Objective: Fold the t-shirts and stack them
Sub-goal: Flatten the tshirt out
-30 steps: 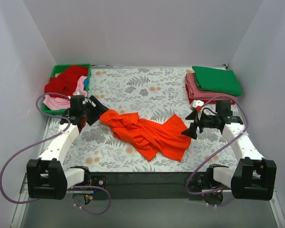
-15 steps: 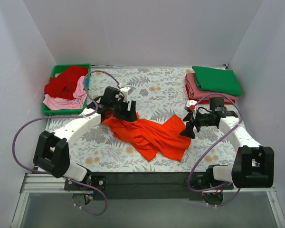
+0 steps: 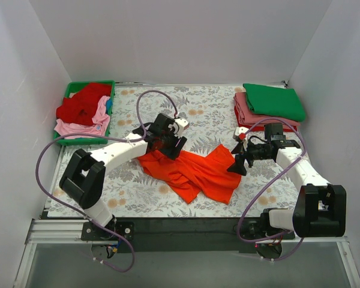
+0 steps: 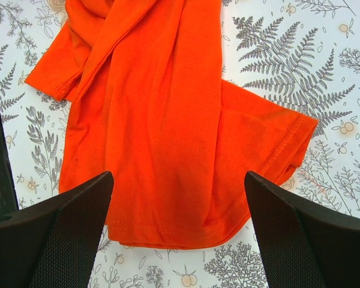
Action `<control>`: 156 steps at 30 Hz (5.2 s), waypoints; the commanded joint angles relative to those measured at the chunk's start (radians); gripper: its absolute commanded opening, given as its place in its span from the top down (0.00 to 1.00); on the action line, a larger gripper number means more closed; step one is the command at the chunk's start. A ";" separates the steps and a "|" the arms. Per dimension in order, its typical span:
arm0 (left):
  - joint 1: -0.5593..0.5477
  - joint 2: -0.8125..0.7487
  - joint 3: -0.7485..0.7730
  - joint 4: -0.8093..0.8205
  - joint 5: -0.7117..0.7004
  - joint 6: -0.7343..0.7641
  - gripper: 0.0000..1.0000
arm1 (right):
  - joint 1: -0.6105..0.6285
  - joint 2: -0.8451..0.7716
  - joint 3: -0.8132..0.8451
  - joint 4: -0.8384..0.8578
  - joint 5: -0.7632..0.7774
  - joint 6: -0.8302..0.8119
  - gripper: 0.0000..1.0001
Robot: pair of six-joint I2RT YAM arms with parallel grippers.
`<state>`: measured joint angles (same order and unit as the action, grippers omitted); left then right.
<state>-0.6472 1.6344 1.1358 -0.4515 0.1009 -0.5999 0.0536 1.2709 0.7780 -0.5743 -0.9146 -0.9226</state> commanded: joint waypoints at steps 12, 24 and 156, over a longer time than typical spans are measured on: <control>-0.071 0.119 0.079 -0.001 -0.286 0.064 0.49 | 0.002 0.024 0.003 -0.007 -0.012 -0.024 0.04; -0.077 0.105 0.081 0.004 -0.311 0.060 0.87 | 0.003 0.028 0.003 -0.010 -0.009 -0.028 0.04; 0.041 -0.321 -0.128 0.212 -0.112 -0.004 1.00 | 0.141 0.657 0.503 0.050 0.240 0.415 0.74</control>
<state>-0.6197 1.3746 1.0199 -0.2611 -0.0265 -0.5884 0.1852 1.9259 1.2457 -0.4992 -0.6189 -0.5220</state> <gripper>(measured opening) 0.010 0.329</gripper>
